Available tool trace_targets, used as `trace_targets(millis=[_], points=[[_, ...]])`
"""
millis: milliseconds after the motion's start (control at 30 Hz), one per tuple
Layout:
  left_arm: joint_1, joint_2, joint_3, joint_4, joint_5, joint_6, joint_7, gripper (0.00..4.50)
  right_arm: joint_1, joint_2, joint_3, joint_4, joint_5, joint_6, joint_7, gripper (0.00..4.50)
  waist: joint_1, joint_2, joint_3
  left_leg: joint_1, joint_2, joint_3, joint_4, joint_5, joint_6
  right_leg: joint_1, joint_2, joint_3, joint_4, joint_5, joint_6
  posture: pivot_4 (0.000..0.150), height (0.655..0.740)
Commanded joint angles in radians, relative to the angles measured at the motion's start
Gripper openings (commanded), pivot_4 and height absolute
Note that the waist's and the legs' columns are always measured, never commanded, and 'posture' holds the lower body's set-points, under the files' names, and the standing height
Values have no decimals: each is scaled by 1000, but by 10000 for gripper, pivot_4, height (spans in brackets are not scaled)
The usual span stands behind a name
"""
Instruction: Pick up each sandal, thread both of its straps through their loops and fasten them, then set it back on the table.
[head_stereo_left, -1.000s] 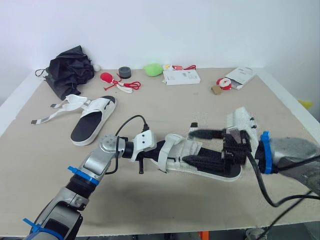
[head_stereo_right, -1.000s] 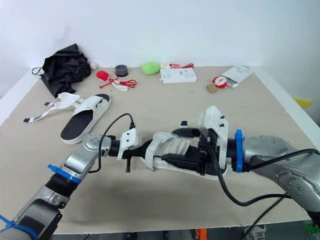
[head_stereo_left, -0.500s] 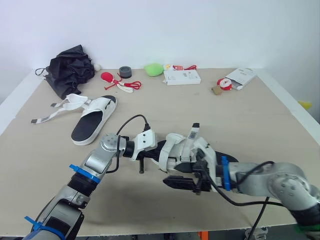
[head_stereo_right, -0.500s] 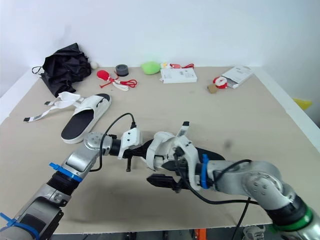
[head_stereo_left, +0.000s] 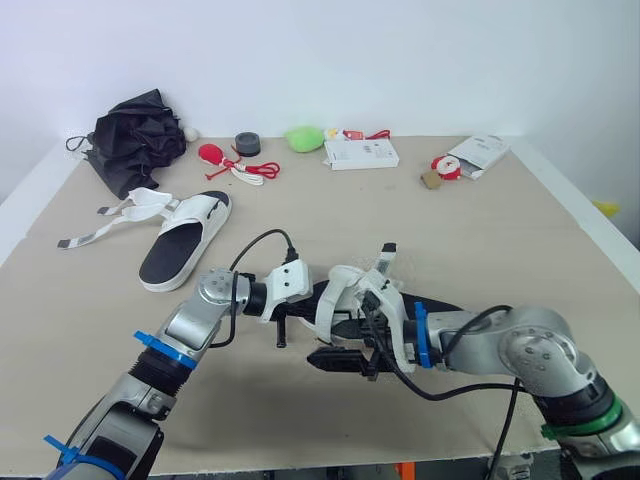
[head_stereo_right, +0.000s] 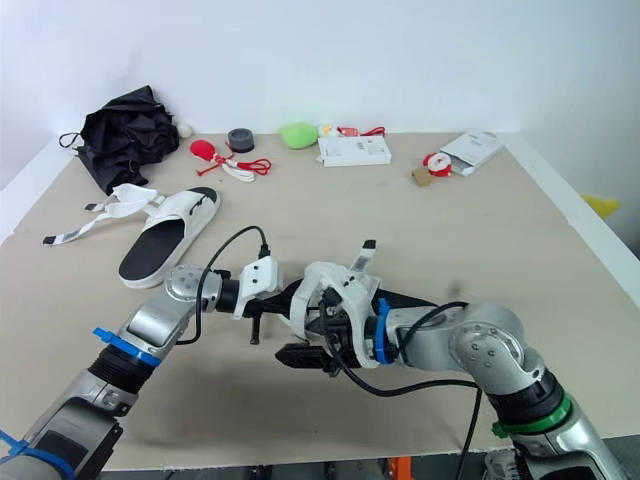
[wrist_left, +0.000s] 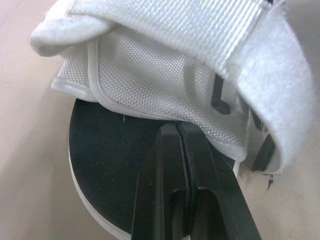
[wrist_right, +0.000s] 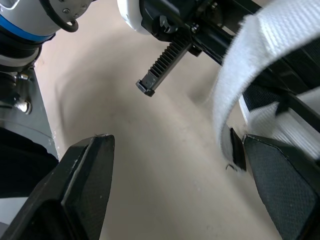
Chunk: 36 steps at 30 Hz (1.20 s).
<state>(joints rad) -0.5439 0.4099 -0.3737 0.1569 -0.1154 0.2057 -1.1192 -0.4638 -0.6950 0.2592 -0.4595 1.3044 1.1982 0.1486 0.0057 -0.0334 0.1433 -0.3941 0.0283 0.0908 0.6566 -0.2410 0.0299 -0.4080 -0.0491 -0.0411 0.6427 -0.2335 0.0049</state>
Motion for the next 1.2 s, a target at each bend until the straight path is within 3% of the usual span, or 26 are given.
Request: trace_targets(millis=[33,133,267,333,600,833,900,1033,1200], points=[[52,16,-75,41,47,49,-33,0,-49,29,-36,47,-83,13,-38,41794,0,0,0,0,0,0,0,0,0,0,0,0,0,0,0,1500,7400],[52,15,-76,43,47,48,-32,0,-57,54,-50,57,-97,41,-44,31678,0,0,0,0,0,0,0,0,0,0,0,0,0,0,0,1500,7400],[50,12,-76,47,48,47,-31,0,-57,94,-79,72,-98,74,-66,12843,0,0,0,0,0,0,0,0,0,0,0,0,0,0,-1,1500,7400],[51,10,-76,48,48,45,-30,0,-56,115,-95,71,-97,88,-77,1135,0,0,0,0,0,0,0,0,0,0,0,0,0,0,0,1500,7400],[45,1,-76,61,52,38,-31,0,-28,110,-180,58,-40,144,-33,1135,1,0,0,-1,0,0,0,0,0,0,-1,0,-1,0,0,1500,7400],[40,-8,-77,74,56,29,-33,0,-83,-37,-293,79,237,208,137,1135,3,0,0,-7,0,0,0,-1,2,-3,-1,-1,-6,1,1,1500,7400],[39,-10,-77,78,58,25,-34,0,-105,-92,-302,93,250,227,184,1135,5,0,0,-7,0,-1,-1,-2,3,-2,-1,-3,-8,1,1,1500,7400],[40,-13,-78,82,60,20,-37,0,-220,-159,-242,198,142,276,281,1135,5,1,-1,-10,-1,-1,-1,-2,4,-3,-2,-4,-12,3,1,1500,7400],[44,-11,-78,83,63,15,-38,0,-360,-142,-132,342,-22,289,413,1135,6,1,-1,-11,-1,-1,-1,-3,4,-3,-3,-4,-13,4,-1,1500,7400]])
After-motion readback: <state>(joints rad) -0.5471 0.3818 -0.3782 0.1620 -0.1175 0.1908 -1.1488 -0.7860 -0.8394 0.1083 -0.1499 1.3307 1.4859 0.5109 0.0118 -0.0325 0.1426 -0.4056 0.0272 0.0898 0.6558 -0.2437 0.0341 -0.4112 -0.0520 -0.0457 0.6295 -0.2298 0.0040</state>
